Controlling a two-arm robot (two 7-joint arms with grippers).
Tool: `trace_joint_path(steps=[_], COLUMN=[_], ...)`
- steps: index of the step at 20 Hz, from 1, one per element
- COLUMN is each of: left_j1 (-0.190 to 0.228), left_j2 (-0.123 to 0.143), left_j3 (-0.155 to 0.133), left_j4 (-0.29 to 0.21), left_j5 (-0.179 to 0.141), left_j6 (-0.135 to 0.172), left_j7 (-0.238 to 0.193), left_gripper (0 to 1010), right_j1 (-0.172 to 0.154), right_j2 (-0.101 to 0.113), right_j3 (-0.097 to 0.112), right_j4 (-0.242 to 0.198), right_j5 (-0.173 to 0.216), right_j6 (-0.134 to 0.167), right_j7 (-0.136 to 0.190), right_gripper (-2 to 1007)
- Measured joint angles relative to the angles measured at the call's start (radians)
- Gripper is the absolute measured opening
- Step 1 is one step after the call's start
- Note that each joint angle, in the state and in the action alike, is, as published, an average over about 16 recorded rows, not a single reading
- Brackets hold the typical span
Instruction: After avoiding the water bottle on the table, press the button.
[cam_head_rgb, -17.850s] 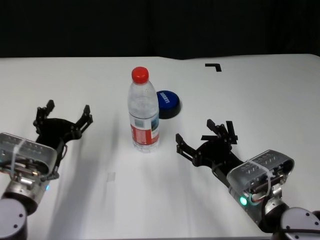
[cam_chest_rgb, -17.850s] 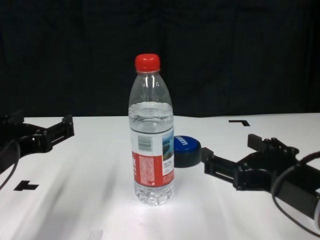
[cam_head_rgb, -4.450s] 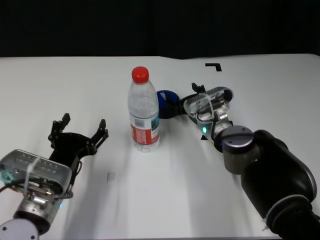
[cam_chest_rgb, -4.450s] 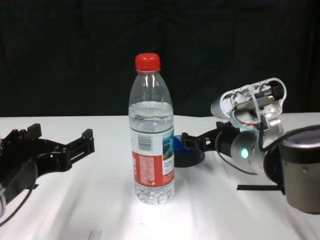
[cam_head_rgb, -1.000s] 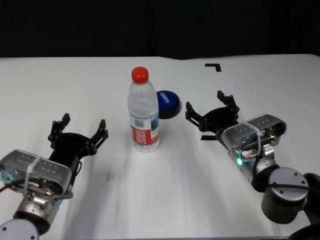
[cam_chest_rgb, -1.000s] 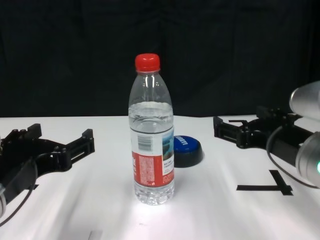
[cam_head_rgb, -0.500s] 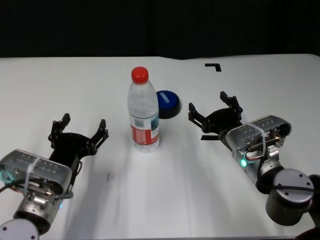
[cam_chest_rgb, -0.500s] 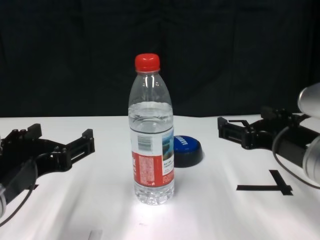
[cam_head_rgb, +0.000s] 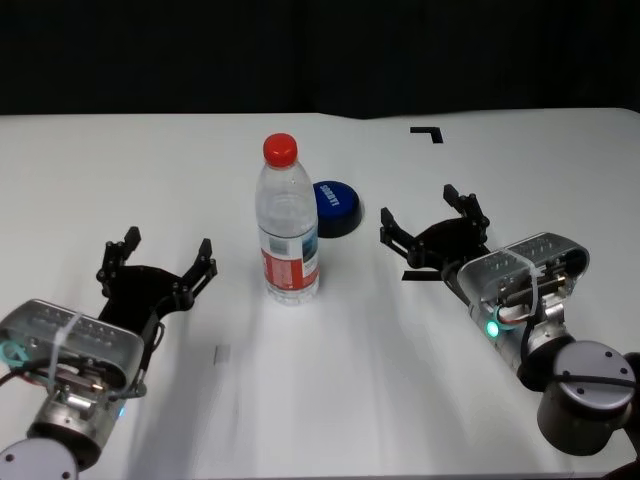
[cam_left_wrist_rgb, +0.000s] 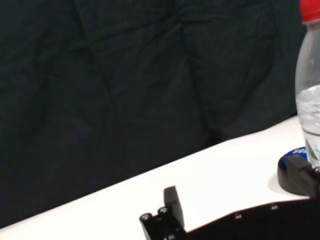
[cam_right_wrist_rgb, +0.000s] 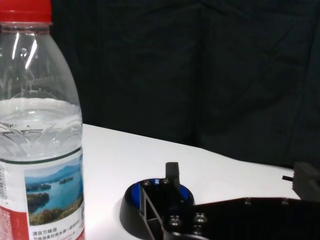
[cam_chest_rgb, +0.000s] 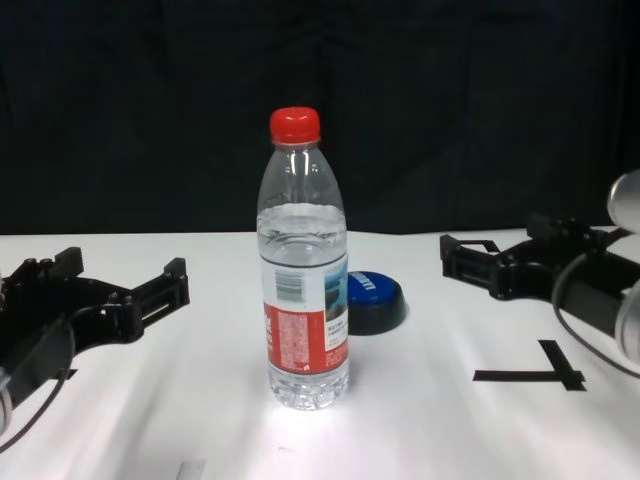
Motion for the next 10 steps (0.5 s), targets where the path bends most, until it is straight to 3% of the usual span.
trace_joint_path(steps=[10], left_j1=[0.0], left_j2=[0.0], left_j3=[0.0], left_j4=[0.0], left_j5=[0.0], left_j6=[0.0], left_j7=[0.0], left_gripper=[1003], right_j1=[-0.015], right_j2=[0.002], right_j3=[0.002], right_j4=[-0.012], right_j5=[0.0], right_j6=[0.005], right_j7=[-0.006], right_gripper=[1003])
